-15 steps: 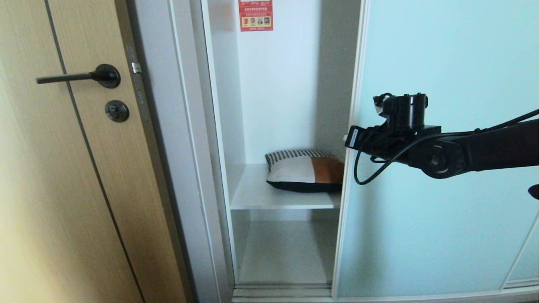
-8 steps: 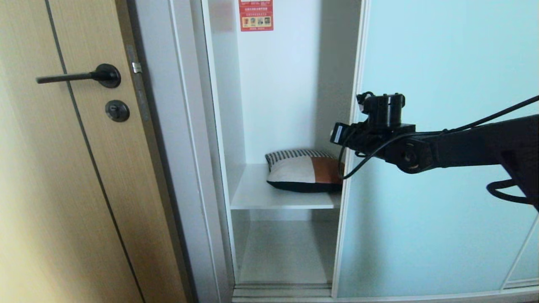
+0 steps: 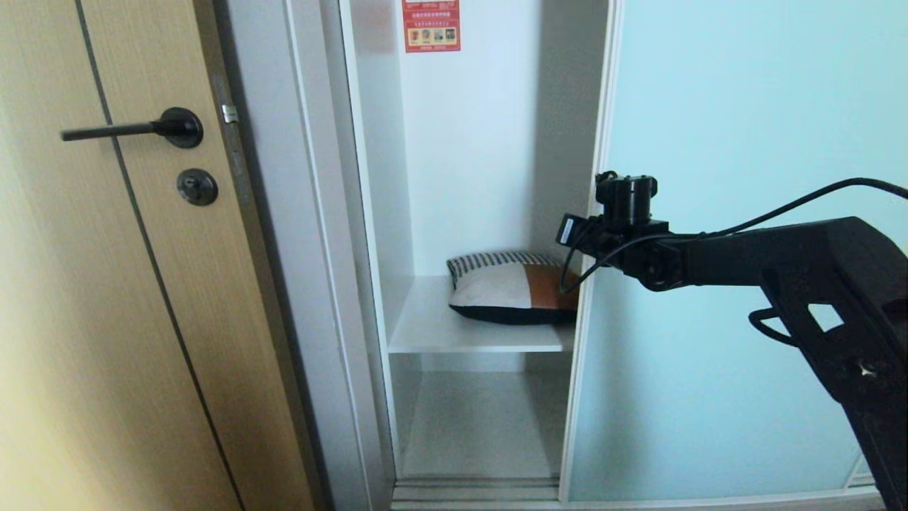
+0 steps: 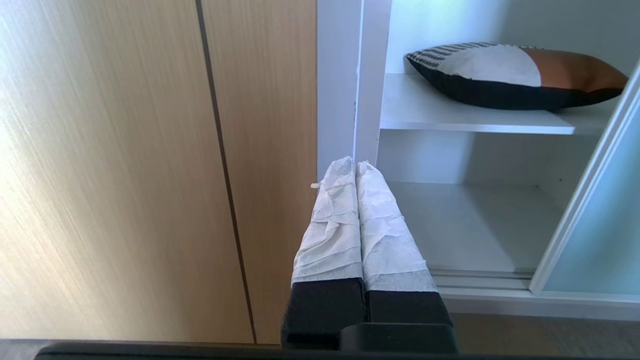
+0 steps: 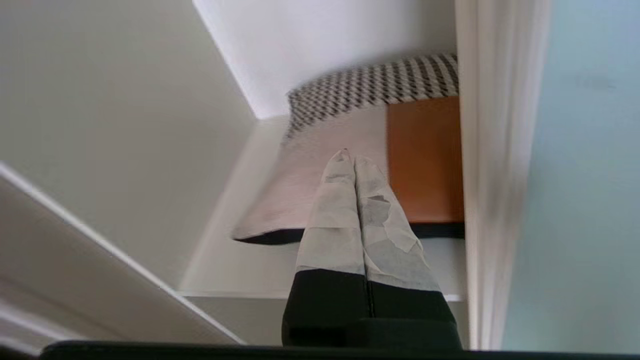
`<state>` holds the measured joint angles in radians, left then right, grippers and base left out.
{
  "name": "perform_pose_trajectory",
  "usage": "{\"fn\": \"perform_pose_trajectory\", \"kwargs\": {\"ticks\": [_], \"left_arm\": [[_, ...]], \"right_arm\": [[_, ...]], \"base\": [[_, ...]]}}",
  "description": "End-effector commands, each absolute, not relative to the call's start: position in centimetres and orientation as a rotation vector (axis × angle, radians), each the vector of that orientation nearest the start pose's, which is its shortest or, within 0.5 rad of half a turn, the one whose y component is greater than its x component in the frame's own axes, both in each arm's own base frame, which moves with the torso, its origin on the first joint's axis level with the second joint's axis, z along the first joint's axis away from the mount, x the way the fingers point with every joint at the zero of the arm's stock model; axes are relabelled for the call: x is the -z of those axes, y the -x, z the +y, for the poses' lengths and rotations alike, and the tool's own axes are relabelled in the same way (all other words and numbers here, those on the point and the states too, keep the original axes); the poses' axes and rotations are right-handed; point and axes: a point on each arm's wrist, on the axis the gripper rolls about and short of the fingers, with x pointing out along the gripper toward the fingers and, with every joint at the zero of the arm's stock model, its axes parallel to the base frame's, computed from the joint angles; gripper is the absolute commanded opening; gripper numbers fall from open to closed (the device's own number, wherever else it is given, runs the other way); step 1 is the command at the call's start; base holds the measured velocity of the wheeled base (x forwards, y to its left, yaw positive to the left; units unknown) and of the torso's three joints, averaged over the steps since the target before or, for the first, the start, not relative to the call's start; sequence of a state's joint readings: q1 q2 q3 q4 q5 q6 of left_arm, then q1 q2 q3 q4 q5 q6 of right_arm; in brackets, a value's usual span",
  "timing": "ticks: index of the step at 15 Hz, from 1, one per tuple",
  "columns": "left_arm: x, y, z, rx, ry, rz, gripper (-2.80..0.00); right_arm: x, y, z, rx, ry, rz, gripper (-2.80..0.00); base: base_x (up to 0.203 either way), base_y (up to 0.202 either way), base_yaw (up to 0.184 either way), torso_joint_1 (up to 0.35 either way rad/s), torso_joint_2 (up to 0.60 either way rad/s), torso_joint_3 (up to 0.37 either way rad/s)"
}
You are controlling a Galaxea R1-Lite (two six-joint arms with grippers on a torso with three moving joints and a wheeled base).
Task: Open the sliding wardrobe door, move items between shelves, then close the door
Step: Open the door
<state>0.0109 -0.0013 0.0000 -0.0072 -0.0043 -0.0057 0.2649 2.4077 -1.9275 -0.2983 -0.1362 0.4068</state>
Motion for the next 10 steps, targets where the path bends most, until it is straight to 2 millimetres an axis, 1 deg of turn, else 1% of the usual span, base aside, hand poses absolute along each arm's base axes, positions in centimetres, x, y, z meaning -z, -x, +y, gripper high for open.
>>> {"fn": "perform_pose_trajectory", "kwargs": {"ticks": [1, 5, 10], "left_arm": [[-7.6, 2.3, 0.0, -0.007, 0.006, -0.008, -2.8], [-7.6, 2.3, 0.0, -0.006, 0.006, -0.008, -2.8], [-7.6, 2.3, 0.0, -0.007, 0.006, -0.008, -2.8]], "right_arm": [[-15.7, -50.3, 12.5, -0.071, -0.368, 0.214, -2.8], [-15.6, -50.6, 11.6, -0.049, -0.372, 0.204, -2.8], [-15.9, -51.0, 9.5, -0.011, -0.378, 0.189, -2.8]], "base": [[0.0, 0.0, 0.0, 0.0, 0.0, 0.0], [0.0, 0.0, 0.0, 0.0, 0.0, 0.0], [0.0, 0.0, 0.0, 0.0, 0.0, 0.0]]}}
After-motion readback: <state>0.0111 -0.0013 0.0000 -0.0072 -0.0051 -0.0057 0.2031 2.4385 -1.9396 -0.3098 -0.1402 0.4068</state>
